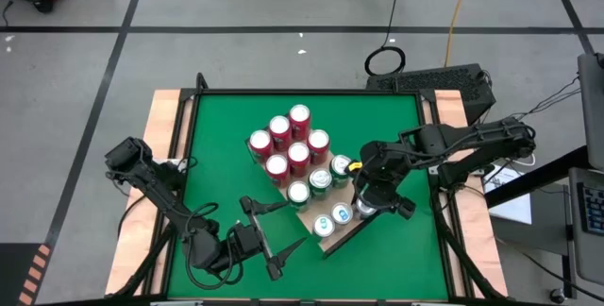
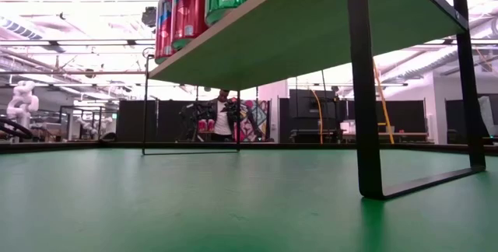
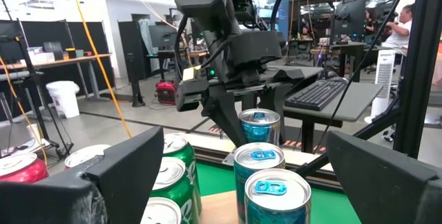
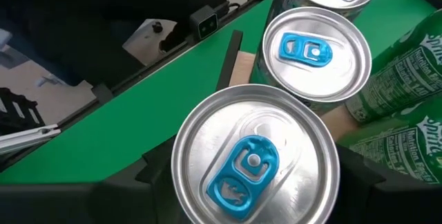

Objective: Place canned beverage on shelf
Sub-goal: Put the blue soda can on the shelf aligned with the other blue soda can

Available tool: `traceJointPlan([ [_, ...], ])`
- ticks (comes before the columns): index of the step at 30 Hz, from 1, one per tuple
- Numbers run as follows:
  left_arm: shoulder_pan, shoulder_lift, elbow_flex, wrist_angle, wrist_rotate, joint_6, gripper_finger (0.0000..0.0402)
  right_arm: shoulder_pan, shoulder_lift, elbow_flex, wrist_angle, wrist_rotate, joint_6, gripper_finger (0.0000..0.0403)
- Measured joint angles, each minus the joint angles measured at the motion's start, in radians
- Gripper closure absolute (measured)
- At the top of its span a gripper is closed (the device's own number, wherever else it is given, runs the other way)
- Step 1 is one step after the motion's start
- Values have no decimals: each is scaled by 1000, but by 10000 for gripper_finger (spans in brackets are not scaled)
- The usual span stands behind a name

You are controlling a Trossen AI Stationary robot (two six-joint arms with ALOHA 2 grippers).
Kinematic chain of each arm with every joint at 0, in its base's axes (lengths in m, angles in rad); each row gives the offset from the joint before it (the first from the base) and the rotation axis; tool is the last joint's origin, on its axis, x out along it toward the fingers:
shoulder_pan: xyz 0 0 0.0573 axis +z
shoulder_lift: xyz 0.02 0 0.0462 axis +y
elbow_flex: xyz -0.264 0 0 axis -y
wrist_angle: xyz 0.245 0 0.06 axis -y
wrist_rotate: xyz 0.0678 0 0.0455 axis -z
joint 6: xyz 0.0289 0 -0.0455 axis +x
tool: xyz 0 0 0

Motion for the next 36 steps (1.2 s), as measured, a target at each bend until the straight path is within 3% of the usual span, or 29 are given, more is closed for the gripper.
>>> traceJointPlan([
  [10,0,0,0,0,0,0,4,0,4,0,5,47,11,170],
  [36,-8,0,0,-4,0,-1,4,0,15,-2,5,46,48,170],
])
